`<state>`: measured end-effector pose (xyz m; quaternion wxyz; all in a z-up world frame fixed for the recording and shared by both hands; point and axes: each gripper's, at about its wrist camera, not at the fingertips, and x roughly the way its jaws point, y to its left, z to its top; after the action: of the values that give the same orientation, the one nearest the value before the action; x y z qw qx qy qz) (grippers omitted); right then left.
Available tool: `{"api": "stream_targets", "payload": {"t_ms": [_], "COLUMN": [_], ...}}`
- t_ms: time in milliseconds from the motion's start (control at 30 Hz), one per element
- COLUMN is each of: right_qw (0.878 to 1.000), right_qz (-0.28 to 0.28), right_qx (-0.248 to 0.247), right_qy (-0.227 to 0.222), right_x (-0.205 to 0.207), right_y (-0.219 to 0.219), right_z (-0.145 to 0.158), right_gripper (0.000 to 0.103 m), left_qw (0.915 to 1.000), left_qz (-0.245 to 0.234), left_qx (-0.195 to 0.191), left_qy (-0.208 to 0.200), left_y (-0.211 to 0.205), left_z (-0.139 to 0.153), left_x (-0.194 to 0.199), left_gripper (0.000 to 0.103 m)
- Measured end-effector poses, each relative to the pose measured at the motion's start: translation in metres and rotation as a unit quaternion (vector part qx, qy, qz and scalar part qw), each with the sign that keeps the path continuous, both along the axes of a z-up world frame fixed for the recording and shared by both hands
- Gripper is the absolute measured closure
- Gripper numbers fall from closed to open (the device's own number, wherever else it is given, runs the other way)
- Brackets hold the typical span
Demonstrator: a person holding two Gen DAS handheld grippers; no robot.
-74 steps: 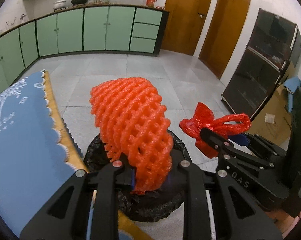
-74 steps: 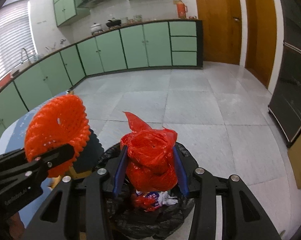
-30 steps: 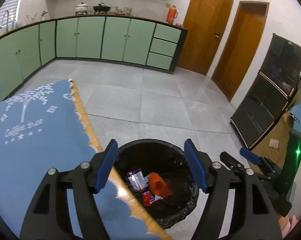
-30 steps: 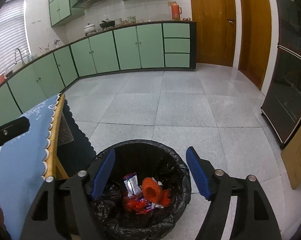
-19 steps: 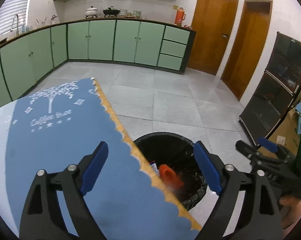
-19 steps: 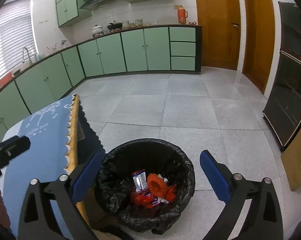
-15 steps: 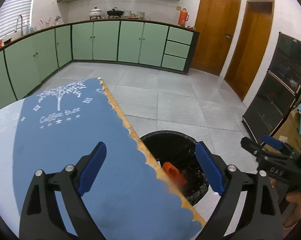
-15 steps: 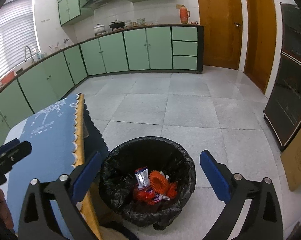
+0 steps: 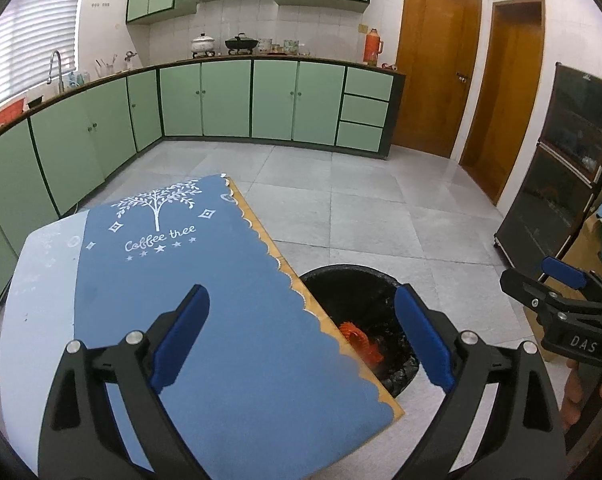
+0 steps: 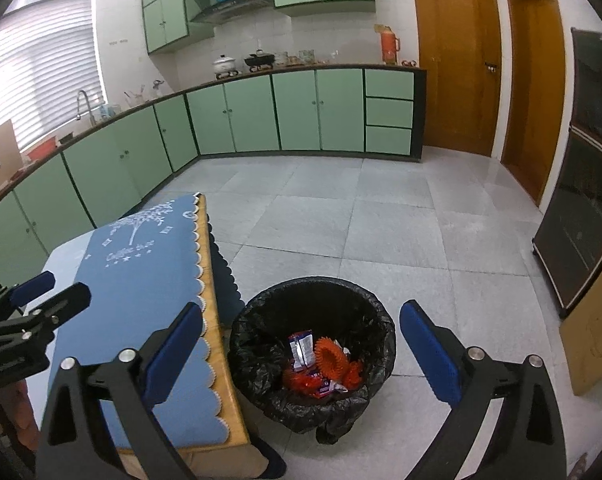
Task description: Collect trash
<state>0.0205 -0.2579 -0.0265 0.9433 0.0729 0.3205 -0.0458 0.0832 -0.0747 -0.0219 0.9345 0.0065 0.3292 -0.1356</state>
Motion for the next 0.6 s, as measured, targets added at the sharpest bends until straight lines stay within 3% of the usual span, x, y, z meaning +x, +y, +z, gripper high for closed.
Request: {"api": "stream_targets", "payload": {"t_ms": [600], "right_qw": [1.0], "right_qz": [0.003], "right_qx": [0.001], "right_qy": [-0.011], "right_x": [-0.035], "right_y": [0.019], "right_z": [0.027], "right_gripper": [0.006], "left_qw": [0.9996], "left_qz": [0.009], "left_qx": [-0.007], "left_qy": [-0.024], "left_y": [0.014], "left_z": [0.024], "left_x": [-0.04], "left_gripper": [0.012]}}
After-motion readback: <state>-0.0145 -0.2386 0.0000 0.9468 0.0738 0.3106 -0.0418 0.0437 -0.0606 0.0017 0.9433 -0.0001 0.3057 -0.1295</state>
